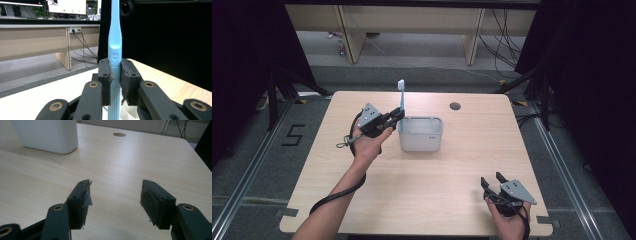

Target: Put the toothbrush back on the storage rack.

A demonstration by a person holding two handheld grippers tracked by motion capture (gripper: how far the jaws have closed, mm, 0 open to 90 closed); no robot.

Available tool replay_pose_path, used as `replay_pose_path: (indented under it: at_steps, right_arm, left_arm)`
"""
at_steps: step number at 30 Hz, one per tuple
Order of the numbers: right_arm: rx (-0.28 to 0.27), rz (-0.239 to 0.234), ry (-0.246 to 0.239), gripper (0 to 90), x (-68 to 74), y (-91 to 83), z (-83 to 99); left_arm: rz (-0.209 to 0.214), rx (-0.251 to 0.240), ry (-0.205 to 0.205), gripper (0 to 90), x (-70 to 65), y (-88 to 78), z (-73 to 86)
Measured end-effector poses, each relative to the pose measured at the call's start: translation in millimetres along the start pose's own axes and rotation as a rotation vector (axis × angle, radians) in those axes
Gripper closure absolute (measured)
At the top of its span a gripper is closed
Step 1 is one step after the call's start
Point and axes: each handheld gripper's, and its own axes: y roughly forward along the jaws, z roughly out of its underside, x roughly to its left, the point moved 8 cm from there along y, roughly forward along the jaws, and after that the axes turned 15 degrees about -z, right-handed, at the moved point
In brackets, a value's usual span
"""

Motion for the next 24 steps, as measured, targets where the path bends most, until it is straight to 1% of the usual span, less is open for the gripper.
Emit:
replay_pose_path:
  at_steps: [2,5,6,8,9,10,14,15,16,18,19,22,23,24]
  right_arm:
    - [0.000,-0.007,0.013,41.7,1.1,0.2,0.2]
    - [0.001,-0.002,0.008,41.7,0.6,-0.2,0.0]
    - [0.001,0.001,-0.001,41.7,-0.1,0.0,0.0]
    - [0.002,-0.001,0.005,41.7,0.6,0.0,0.0]
    - [0.001,0.001,-0.003,41.7,0.0,0.1,0.0]
    - [0.002,-0.001,0.005,41.7,0.6,-0.1,0.0]
    - [0.001,0.001,0.001,41.7,0.0,0.0,0.0]
    - [0.002,-0.002,0.007,41.6,0.7,-0.1,0.1]
    - [0.001,0.001,-0.002,41.6,-0.1,0.1,0.0]
    - [0.003,-0.002,0.008,41.6,0.7,-0.1,0.1]
    - [0.001,0.001,-0.001,41.6,-0.1,0.1,0.0]
    - [0.001,0.001,0.000,41.5,-0.1,0.0,0.1]
    - [0.003,-0.006,0.012,41.5,1.1,0.2,0.3]
    - [0.000,-0.004,0.005,41.5,0.6,0.7,0.1]
  left_arm:
    - [0.001,0.002,-0.006,78.5,-0.7,0.3,1.0]
    - [0.001,0.004,-0.002,78.5,-0.7,0.7,2.0]
    - [0.001,0.005,-0.003,78.5,-0.9,0.8,2.2]
    - [0.002,0.006,-0.003,78.5,-1.4,0.9,2.8]
    - [0.001,0.007,-0.005,78.5,-1.7,1.0,3.4]
    - [0.002,0.007,-0.004,78.5,-1.9,1.2,4.0]
    - [0.002,0.013,-0.003,78.5,-2.0,1.6,7.4]
    - [0.001,0.015,-0.004,78.5,-1.7,1.7,8.3]
    - [0.000,0.017,-0.005,78.5,-1.8,1.8,9.2]
    - [-0.002,0.022,-0.004,78.5,-1.6,2.0,11.0]
    - [-0.002,0.022,-0.006,78.5,-1.6,2.3,11.7]
    - [-0.003,0.025,-0.007,78.5,-0.7,2.5,13.6]
    - [-0.003,0.026,-0.006,78.5,-0.4,2.6,14.2]
    - [-0.004,0.029,-0.005,78.4,-0.1,2.6,15.0]
